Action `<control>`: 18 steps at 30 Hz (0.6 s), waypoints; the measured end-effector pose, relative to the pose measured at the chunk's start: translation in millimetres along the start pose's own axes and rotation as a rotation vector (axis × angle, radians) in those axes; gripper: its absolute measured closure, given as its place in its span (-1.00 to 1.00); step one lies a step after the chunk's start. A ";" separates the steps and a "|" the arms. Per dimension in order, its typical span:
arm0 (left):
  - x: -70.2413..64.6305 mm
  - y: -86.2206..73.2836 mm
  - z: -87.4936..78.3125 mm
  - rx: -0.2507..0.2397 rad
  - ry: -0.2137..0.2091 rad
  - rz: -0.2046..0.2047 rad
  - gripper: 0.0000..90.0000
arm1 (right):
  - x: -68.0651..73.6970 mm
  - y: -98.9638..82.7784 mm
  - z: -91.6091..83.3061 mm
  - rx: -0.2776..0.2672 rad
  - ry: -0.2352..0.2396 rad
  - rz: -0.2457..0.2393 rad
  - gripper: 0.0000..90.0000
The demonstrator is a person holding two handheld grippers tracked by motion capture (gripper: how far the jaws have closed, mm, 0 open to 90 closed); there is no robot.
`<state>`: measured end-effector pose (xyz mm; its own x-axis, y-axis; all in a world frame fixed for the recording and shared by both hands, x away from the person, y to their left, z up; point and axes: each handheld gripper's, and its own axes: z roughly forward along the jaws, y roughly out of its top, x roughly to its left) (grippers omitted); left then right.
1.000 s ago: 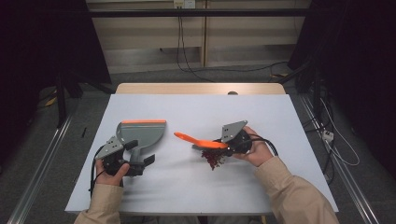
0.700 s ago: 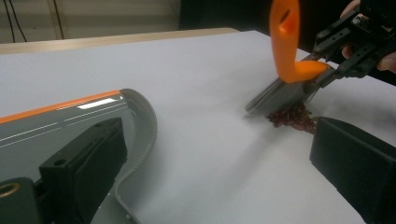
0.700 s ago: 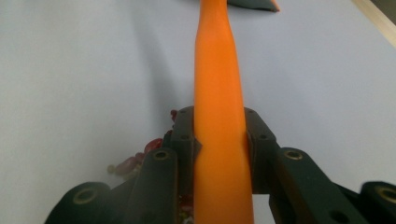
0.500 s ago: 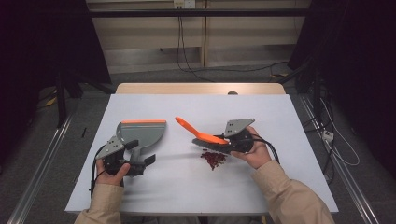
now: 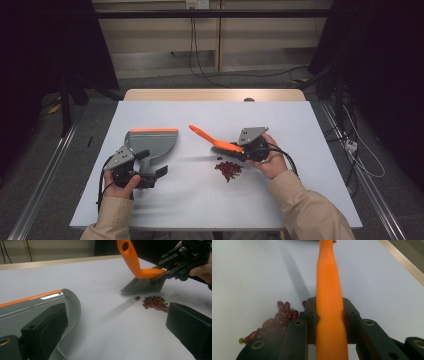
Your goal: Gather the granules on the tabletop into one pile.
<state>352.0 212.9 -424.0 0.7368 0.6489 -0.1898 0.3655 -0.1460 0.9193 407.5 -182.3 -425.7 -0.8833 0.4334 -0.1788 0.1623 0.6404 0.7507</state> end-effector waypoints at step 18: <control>-0.3 -0.1 -0.3 -0.001 0.002 -0.001 -0.92 | 6.0 7.8 -21.9 -0.041 0.059 -0.040 0.58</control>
<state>351.6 212.9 -423.9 0.7354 0.6504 -0.1902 0.3659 -0.1449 0.9193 393.8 -188.6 -407.0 -0.9131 0.3693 -0.1728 0.1089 0.6295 0.7693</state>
